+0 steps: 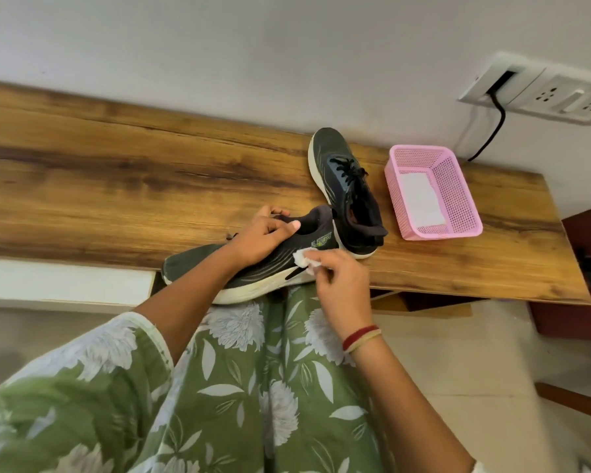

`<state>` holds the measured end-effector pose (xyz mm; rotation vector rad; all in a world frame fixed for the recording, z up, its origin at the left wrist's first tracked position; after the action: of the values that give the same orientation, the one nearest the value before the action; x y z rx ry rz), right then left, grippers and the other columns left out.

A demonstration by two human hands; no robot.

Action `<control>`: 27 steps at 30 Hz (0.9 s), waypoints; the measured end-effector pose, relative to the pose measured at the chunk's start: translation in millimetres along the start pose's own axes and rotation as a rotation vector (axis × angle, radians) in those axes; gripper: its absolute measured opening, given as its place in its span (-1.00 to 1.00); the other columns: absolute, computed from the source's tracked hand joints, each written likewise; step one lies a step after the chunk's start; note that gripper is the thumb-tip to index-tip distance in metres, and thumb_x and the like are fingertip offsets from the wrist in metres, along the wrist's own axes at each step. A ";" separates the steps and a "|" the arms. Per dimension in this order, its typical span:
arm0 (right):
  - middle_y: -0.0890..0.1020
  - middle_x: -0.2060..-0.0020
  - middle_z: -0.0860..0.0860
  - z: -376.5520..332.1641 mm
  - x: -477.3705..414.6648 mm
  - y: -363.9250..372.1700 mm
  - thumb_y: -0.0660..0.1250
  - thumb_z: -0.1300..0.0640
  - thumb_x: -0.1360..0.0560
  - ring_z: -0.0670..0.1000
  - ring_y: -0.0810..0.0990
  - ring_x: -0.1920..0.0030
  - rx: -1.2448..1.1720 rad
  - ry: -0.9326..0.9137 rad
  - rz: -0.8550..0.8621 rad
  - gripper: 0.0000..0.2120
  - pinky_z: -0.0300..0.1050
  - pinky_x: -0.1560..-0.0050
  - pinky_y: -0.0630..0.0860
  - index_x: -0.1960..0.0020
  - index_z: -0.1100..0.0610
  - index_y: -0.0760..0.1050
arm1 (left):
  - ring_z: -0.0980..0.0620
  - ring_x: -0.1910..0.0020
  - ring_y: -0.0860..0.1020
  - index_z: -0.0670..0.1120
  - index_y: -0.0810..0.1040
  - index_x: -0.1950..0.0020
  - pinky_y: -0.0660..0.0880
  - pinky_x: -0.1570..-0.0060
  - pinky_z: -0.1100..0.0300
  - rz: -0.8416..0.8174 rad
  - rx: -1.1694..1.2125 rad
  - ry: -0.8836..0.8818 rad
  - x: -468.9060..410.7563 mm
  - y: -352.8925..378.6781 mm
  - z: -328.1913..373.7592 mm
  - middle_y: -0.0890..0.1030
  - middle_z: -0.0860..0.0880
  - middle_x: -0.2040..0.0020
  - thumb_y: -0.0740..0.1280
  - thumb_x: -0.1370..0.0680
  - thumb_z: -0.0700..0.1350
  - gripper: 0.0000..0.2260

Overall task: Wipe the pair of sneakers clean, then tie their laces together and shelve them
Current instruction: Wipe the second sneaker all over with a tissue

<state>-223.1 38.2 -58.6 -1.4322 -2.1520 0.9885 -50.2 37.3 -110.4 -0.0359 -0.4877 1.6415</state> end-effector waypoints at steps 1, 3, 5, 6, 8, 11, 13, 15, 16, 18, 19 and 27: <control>0.61 0.01 0.03 1.4 -3.4 -5.2 0.30 0.39 -0.45 -0.08 0.53 0.03 -0.011 0.017 0.047 -0.75 -0.23 -0.09 0.44 -0.02 0.16 0.64 | 0.15 -0.18 0.37 -0.15 0.62 0.11 0.27 -0.26 0.20 -0.006 -0.081 0.028 1.5 -5.9 2.4 0.34 -0.01 -0.26 0.26 -0.59 0.05 -0.70; 0.55 -0.07 0.04 3.6 -11.3 -13.5 0.31 0.37 -0.46 -0.07 0.49 -0.06 0.000 0.088 0.206 -0.77 -0.21 -0.14 0.43 -0.02 0.16 0.63 | 0.12 -0.19 0.35 -0.04 0.55 0.03 0.28 -0.18 0.20 -0.029 -0.309 0.081 6.5 -16.6 3.0 0.32 0.03 -0.27 0.28 -0.55 0.15 -0.73; 0.58 -0.03 0.06 2.7 -15.0 -9.7 0.31 0.35 -0.45 0.00 0.54 -0.04 0.000 0.139 0.235 -0.78 -0.19 -0.09 0.45 -0.01 0.14 0.64 | 0.07 -0.07 0.45 0.03 0.46 -0.04 0.33 0.03 0.20 -0.042 -0.464 0.107 12.3 -19.6 -2.6 0.41 0.03 -0.21 0.25 -0.50 0.27 -0.66; 0.61 0.00 0.05 0.1 -14.2 -3.2 0.31 0.36 -0.44 0.02 0.57 -0.01 0.004 0.145 0.210 -0.77 -0.16 -0.08 0.47 0.00 0.13 0.65 | 0.04 0.02 0.48 0.05 0.42 -0.03 0.32 0.15 0.19 -0.027 -0.479 0.122 14.1 -17.9 -7.0 0.48 0.01 -0.11 0.22 -0.48 0.34 -0.62; 0.63 0.03 0.04 -4.1 -6.5 11.2 0.31 0.39 -0.40 0.06 0.59 0.03 0.046 0.126 0.192 -0.74 -0.06 -0.07 0.51 0.04 0.12 0.65 | 0.03 0.14 0.50 0.05 0.38 0.04 0.32 0.25 0.14 0.045 -0.443 0.163 16.0 -11.6 -14.1 0.54 0.02 0.08 0.19 -0.44 0.38 -0.59; 0.63 0.06 0.06 -8.1 6.5 26.3 0.35 0.43 -0.32 0.12 0.57 0.05 0.183 0.020 0.181 -0.72 -0.10 -0.05 0.45 0.08 0.14 0.65 | 0.06 0.24 0.50 0.02 0.42 0.12 0.36 0.25 0.14 0.134 -0.275 0.152 14.6 -9.5 -18.3 0.57 0.03 0.21 0.38 -0.42 0.25 -0.67; 0.63 0.07 0.09 -11.3 13.9 34.6 0.36 0.41 -0.28 0.14 0.56 0.03 0.291 -0.113 0.111 -0.73 -0.16 -0.10 0.40 0.06 0.20 0.63 | 0.07 0.27 0.50 0.08 0.42 0.18 0.37 0.27 0.17 0.142 -0.200 0.141 13.7 -9.7 -19.5 0.57 0.02 0.24 0.37 -0.35 0.30 -0.67; 0.62 0.05 0.13 -15.2 22.3 41.0 0.30 0.30 -0.36 0.15 0.56 -0.03 0.382 -0.265 0.000 -0.76 -0.11 -0.17 0.43 0.00 0.27 0.61 | 0.10 0.30 0.46 0.09 0.42 0.19 0.35 0.29 0.20 0.148 -0.172 0.139 13.6 -9.5 -20.0 0.56 0.03 0.26 0.35 -0.32 0.33 -0.66; 0.62 0.05 0.14 -15.0 22.9 40.8 0.25 0.23 -0.40 0.14 0.55 -0.04 0.406 -0.330 -0.049 -0.74 -0.10 -0.20 0.42 -0.01 0.29 0.60 | 0.13 0.32 0.44 0.07 0.43 0.19 0.33 0.30 0.22 0.150 -0.157 0.141 13.5 -8.8 -21.0 0.55 0.04 0.27 0.38 -0.32 0.30 -0.66; 0.62 0.06 0.11 -6.8 11.1 31.9 0.27 0.23 -0.43 0.11 0.56 -0.03 0.407 -0.387 -0.083 -0.79 -0.16 -0.18 0.36 -0.01 0.24 0.60 | 0.17 0.36 0.39 0.03 0.44 0.17 0.30 0.33 0.24 0.161 -0.149 0.136 12.6 -8.0 -21.1 0.53 0.05 0.28 0.42 -0.35 0.25 -0.67; 0.62 0.06 0.09 -0.9 2.5 24.7 0.32 0.28 -0.41 0.10 0.56 0.00 0.410 -0.368 -0.052 -0.82 -0.17 -0.12 0.38 0.00 0.21 0.61 | 0.18 0.36 0.39 0.04 0.44 0.16 0.30 0.33 0.23 0.168 -0.157 0.129 12.1 -7.4 -21.2 0.52 0.06 0.28 0.43 -0.37 0.23 -0.68; 0.49 0.42 0.07 -14.7 0.6 22.6 0.25 0.34 -0.38 0.09 0.51 0.43 0.531 -0.214 0.095 -0.82 -0.15 0.49 0.32 0.08 0.16 0.32 | 0.08 0.31 0.48 0.08 0.41 0.18 0.39 0.28 0.10 0.170 -0.197 0.108 12.7 -6.3 -20.9 0.55 0.06 0.29 0.28 -0.29 0.38 -0.61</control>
<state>-199.2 49.2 -64.9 -1.2133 -1.7638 1.6611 -39.7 55.8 -124.0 -0.3181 -0.5745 1.7413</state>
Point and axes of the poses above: each hand's wrist, its own x-axis away from the middle knuckle, its own y-axis out of the palm, z = x × y, the point moved 1 cm from there along -x, towards the middle knuckle
